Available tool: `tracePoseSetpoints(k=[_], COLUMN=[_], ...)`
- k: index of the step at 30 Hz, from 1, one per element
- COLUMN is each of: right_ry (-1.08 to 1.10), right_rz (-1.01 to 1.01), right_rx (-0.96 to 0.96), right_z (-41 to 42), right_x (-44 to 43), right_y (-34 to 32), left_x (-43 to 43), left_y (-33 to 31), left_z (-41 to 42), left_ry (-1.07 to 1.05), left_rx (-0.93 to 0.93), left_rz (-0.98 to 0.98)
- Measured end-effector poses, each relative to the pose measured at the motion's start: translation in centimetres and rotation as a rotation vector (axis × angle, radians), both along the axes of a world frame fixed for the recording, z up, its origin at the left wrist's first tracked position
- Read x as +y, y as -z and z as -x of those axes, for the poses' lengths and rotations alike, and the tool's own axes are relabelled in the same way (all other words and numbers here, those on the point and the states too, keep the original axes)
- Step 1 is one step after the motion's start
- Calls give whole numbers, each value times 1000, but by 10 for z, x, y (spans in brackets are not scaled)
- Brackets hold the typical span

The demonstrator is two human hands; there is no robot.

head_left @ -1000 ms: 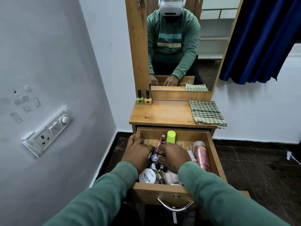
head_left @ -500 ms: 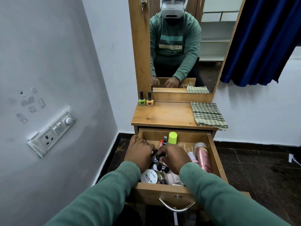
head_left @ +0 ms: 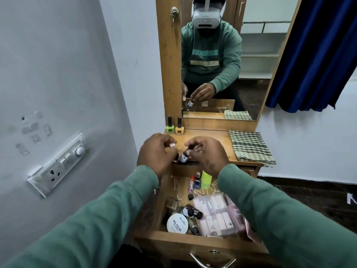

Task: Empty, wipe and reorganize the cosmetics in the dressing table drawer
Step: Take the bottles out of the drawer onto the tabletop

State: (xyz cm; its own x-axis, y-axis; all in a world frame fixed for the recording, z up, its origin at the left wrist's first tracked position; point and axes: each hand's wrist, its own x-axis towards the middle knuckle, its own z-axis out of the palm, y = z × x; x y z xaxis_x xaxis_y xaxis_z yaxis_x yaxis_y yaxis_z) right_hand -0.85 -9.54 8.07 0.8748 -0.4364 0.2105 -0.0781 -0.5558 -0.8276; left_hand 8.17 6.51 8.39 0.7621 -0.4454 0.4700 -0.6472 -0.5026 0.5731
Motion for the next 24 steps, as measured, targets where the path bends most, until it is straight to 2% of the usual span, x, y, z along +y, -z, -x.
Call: tracePoseSetpoints(k=[5,11,15,24], right_ry=[91,133,128,189], right_rz=[94,193,284,356], right_rx=[-48,-33,3,-18], right_z=[-51,-103,-120,-127], right_x=[-16,-24,-22,-16], right_y=[-21,-16,-7,2], left_x=[-20,-39,-46,-54], left_y=[-22,-17,-8,5], left_z=[-52,-94,-111,-125], left_ry=[-17,-7,-6,-18], left_rx=[58,68,55,8], left_rz=[25,-4,-12,-24])
